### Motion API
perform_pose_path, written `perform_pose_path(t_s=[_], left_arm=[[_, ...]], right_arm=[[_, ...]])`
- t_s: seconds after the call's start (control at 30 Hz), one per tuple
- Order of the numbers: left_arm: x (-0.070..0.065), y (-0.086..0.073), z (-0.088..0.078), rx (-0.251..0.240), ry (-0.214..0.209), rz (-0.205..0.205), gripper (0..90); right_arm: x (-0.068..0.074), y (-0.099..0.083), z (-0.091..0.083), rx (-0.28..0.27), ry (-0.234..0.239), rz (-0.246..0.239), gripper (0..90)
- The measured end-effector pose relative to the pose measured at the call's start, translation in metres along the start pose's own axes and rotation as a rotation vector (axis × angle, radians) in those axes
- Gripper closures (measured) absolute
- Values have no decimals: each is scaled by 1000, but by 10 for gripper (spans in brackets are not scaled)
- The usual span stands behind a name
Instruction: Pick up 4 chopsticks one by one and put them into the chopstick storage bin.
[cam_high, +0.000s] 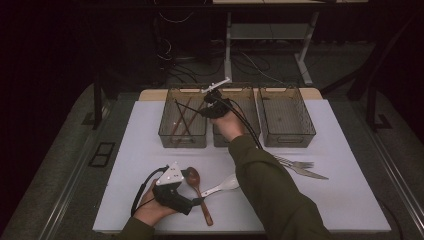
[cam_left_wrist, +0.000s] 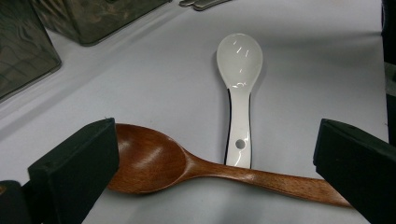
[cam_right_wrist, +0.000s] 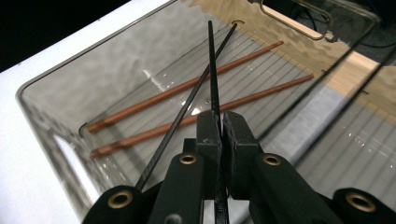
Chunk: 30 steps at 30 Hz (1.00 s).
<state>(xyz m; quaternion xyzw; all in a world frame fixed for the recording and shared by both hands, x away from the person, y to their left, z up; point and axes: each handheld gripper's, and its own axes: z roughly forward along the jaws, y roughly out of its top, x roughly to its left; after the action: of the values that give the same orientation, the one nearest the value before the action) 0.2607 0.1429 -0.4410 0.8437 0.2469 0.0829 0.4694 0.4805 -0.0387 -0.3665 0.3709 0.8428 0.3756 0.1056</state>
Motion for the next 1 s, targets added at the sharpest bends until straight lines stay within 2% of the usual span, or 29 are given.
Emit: perform_pose_path(t_s=[0.17, 0.3, 0.4, 0.67, 0.8, 1.0], left_arm=[[-1, 0, 0, 6, -3, 4, 0], [0, 0, 0, 8, -2, 4, 0], [0, 0, 0, 3, -3, -1, 0], [2, 1, 0, -7, -1, -1, 0], [3, 1, 0, -15, -2, -16, 0], [5, 1, -2, -20, 3, -28, 0]], right_arm=[[6, 6, 16, 21, 1, 14, 852], [11, 9, 23, 27, 3, -2, 844], [14, 10, 23, 23, 12, -14, 775], [17, 10, 9, 4, 44, -33, 616], [16, 5, -2, -2, 98, -24, 518], [11, -11, -20, -36, 142, -28, 397]])
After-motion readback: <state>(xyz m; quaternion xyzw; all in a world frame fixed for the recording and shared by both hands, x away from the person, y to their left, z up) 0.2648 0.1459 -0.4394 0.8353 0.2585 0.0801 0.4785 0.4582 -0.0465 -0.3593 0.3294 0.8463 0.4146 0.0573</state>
